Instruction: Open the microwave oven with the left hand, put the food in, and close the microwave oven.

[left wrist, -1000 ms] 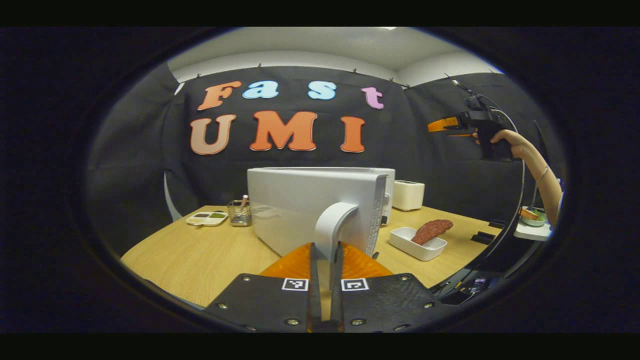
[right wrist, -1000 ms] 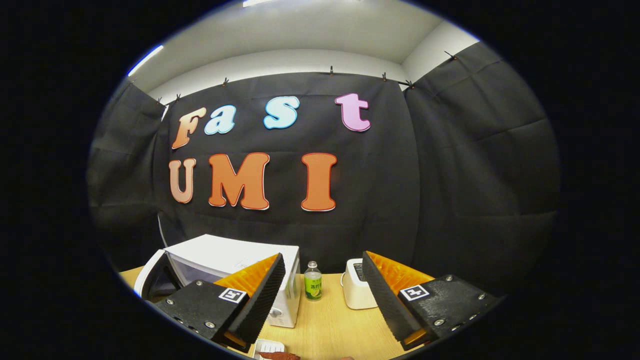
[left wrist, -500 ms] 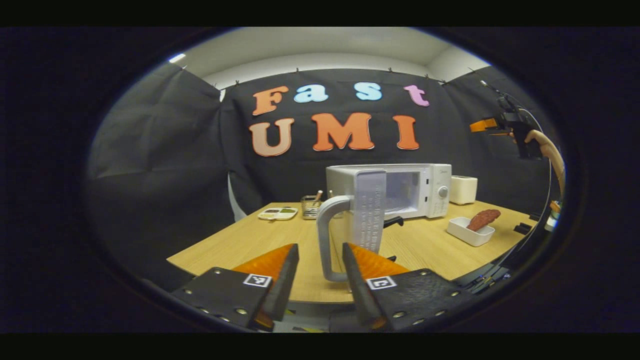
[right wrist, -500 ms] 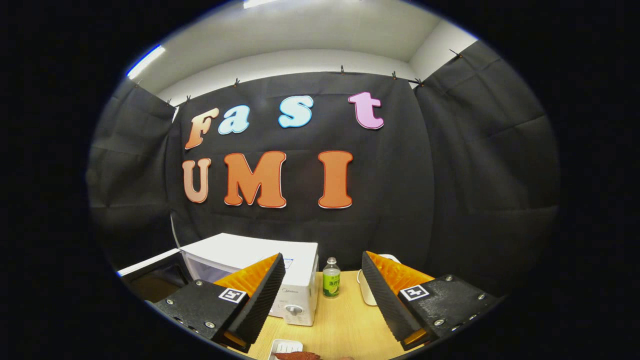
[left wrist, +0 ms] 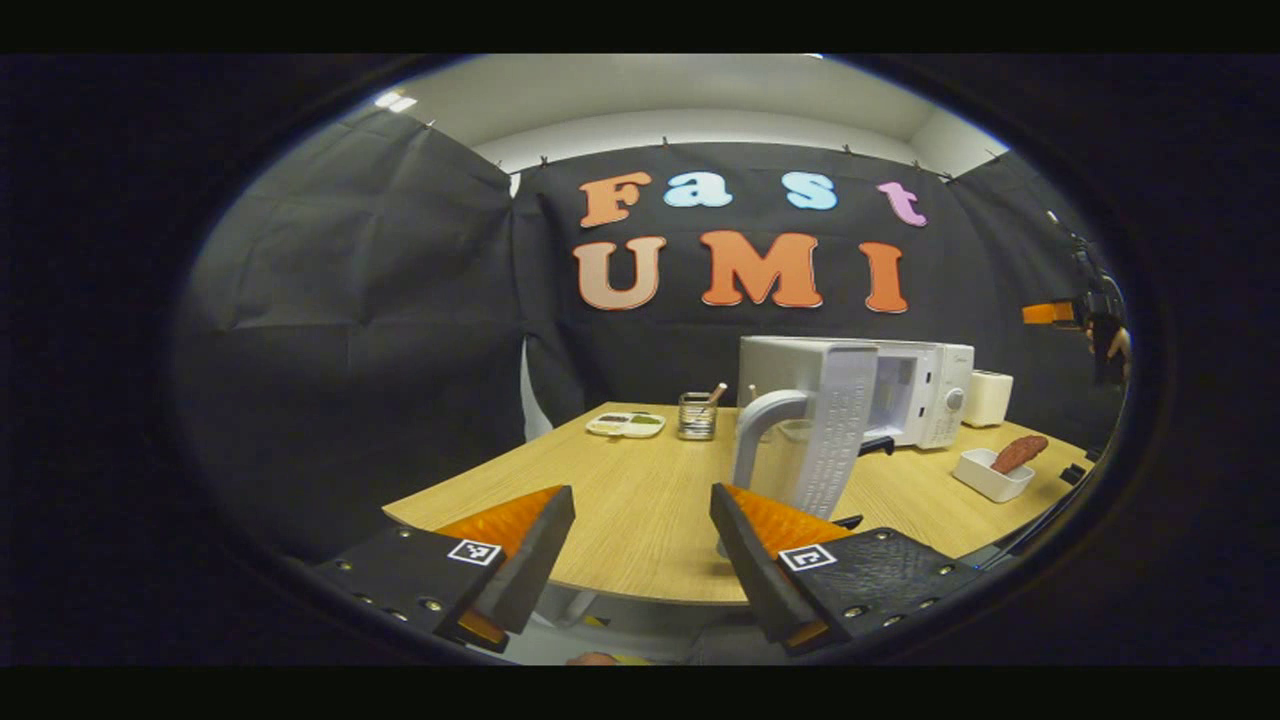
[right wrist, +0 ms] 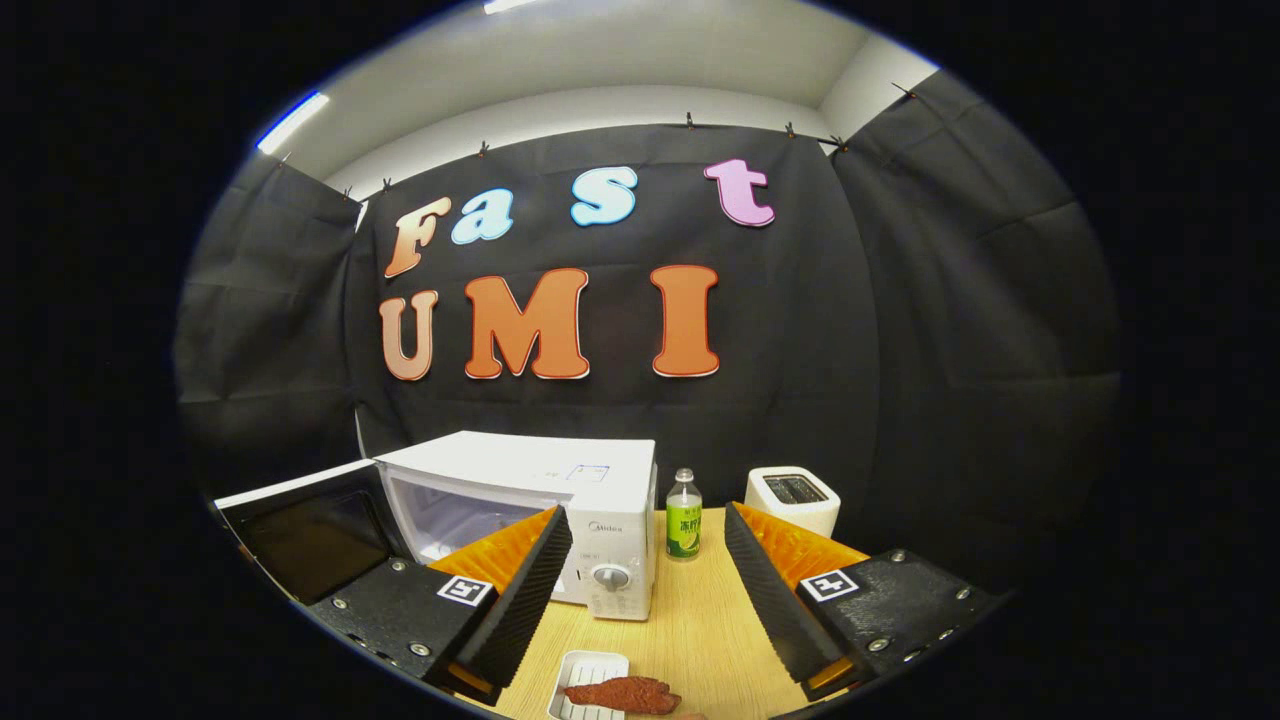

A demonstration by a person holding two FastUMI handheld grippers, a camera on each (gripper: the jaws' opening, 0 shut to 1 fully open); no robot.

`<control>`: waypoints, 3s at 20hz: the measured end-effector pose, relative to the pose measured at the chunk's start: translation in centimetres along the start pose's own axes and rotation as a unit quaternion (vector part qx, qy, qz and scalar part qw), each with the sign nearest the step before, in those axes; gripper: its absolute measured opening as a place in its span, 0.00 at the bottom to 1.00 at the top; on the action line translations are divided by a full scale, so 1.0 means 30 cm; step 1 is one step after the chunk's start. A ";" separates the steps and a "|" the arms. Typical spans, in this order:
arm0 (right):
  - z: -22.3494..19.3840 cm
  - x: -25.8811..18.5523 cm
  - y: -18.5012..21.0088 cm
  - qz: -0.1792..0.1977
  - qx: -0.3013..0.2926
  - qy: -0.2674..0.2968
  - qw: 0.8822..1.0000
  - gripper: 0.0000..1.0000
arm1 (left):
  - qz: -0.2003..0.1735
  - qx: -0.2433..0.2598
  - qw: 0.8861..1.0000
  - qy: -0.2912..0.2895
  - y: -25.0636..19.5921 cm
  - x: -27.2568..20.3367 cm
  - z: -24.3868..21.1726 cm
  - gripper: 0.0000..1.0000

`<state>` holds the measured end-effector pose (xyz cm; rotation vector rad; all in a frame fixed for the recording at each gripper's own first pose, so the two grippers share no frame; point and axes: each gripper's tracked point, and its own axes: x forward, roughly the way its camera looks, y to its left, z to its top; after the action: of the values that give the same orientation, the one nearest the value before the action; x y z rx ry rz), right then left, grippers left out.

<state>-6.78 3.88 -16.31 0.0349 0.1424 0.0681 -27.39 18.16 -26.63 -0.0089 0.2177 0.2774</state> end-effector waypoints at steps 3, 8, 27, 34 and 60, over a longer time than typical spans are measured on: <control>-0.096 -0.015 -0.016 -0.005 0.022 0.013 1.000 0.96 | 0.002 -0.007 1.000 -0.002 0.036 0.032 0.014 0.84; -0.259 -0.035 -0.081 -0.034 0.057 0.038 0.997 0.96 | 0.006 -0.016 1.000 0.004 0.081 0.080 0.007 0.85; -0.700 -0.074 -0.052 -0.023 0.376 0.130 0.917 0.58 | 0.017 -0.019 1.000 0.010 0.124 0.150 -0.001 0.84; -0.701 -0.064 -0.041 -0.019 0.454 0.119 0.883 0.12 | 0.029 -0.017 0.999 0.011 0.133 0.147 0.000 0.84; -0.216 0.088 0.221 0.042 0.409 0.016 0.911 0.03 | 0.008 -0.012 1.000 0.005 0.097 0.178 0.014 0.84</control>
<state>-5.55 10.88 -22.83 0.8826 0.1944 0.0910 -23.07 22.43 -27.29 -0.0328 0.2238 0.2957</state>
